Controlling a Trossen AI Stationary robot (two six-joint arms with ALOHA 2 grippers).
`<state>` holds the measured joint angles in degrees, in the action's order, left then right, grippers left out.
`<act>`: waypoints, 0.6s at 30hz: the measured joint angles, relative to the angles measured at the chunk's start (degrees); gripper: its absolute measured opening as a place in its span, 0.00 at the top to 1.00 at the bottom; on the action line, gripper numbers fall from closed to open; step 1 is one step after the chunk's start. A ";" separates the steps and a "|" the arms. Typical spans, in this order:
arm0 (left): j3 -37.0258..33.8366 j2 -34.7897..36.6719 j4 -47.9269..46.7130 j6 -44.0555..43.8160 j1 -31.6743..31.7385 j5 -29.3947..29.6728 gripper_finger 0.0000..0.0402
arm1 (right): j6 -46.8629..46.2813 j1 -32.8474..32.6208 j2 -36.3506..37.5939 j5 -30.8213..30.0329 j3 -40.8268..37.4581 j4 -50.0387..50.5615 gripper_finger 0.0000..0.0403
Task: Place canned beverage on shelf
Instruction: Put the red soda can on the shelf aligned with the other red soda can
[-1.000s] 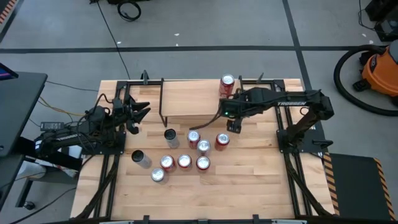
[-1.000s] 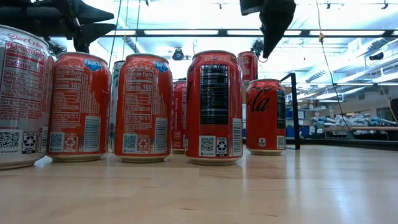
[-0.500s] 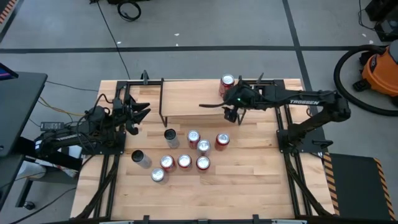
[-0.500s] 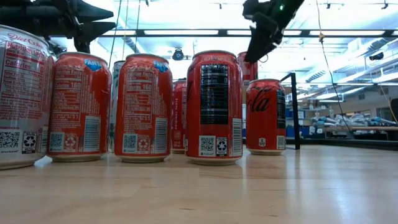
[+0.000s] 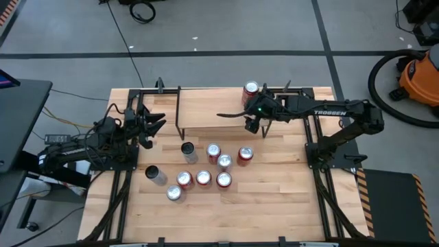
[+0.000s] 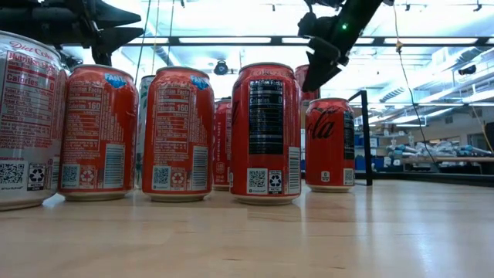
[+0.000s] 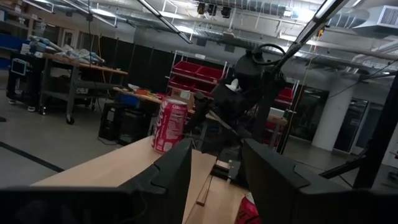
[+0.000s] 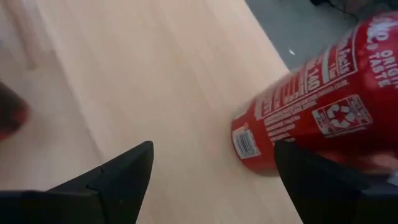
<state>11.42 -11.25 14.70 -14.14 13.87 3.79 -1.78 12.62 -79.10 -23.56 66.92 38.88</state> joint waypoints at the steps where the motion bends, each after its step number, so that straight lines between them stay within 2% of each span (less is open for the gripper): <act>1: 0.00 0.00 0.00 -0.01 0.00 -0.01 0.61 | -0.06 0.00 0.07 -0.61 0.00 0.50 0.15; 5: 0.00 0.00 0.00 -0.02 0.00 0.00 0.61 | -0.02 0.04 0.72 -3.80 0.00 1.92 0.15; 11: 0.00 0.00 -0.02 -0.04 0.00 0.00 0.61 | 0.33 0.74 2.43 -5.41 0.00 3.51 0.15; 18: 0.00 0.00 -0.04 -0.04 0.00 0.00 0.61 | -1.45 0.22 4.23 -3.59 0.02 4.96 0.15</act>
<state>11.42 -11.25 14.66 -14.17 13.87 3.79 -3.23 12.84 -74.87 -27.16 66.94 43.84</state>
